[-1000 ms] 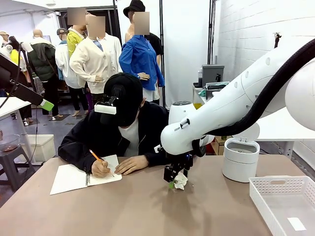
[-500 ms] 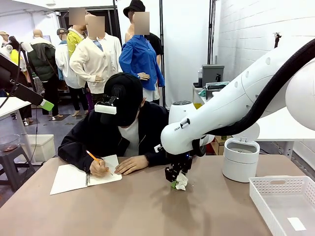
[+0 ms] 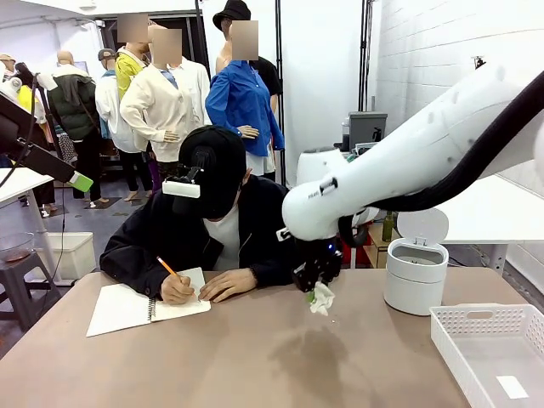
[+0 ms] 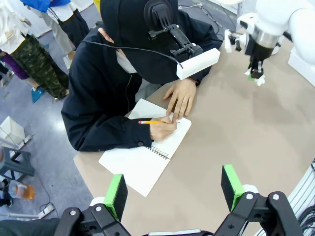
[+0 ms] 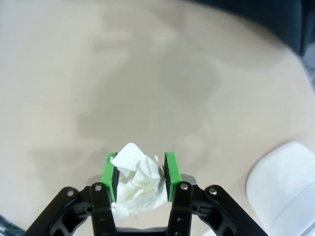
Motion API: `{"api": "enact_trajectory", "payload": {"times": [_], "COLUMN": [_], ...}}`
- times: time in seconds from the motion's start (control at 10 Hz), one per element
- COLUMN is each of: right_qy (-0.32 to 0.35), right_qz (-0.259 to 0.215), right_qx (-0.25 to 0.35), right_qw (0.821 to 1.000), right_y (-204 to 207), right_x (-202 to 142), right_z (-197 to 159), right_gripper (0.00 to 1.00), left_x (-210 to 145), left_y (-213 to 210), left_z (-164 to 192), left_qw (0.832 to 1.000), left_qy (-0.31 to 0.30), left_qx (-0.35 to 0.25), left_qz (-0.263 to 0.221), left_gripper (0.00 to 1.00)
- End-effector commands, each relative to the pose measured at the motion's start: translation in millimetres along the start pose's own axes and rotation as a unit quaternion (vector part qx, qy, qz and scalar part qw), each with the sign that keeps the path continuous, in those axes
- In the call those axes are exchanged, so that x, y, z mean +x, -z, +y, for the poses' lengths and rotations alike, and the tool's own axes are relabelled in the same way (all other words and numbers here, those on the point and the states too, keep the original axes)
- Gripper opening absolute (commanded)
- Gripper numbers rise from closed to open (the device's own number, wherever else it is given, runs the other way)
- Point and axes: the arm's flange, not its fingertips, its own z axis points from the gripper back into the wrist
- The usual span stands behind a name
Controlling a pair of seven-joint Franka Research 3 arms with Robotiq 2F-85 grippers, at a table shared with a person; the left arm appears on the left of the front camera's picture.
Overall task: Sort the paper based on its condition.
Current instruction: If a person hands you a paper, place it in the Organizing basket , and if it's crumpled, put it in the Trash can.
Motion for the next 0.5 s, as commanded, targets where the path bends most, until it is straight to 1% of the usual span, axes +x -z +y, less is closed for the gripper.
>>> {"api": "enact_trajectory", "payload": {"times": [0.0,0.1,0.2,0.4], "right_qy": [0.017,0.026,0.035,0.047], "right_qz": [0.023,0.020,0.000,-0.055], "right_qx": [0.010,0.021,0.025,-0.003], "right_qw": [1.000,0.999,0.999,0.997], "right_y": [-14.7,-27.9,-47.1,-83.5], "right_x": [-16.9,-20.4,-23.3,-30.0], "right_z": [-8.9,-17.6,-28.0,-56.3], "right_gripper": [0.47,0.47,0.47,0.47], "left_x": [0.6,0.6,0.6,0.6], "left_y": [1.2,1.2,1.2,1.2], "left_z": [0.2,0.2,0.2,0.2], "left_qw": [1.000,1.000,1.000,1.000], "left_qy": [-0.002,-0.002,-0.002,-0.002], "left_qx": [-0.001,-0.001,-0.001,-0.001], "left_qz": [-0.007,-0.007,-0.007,-0.007], "left_gripper": [1.00,1.00,1.00,1.00]}}
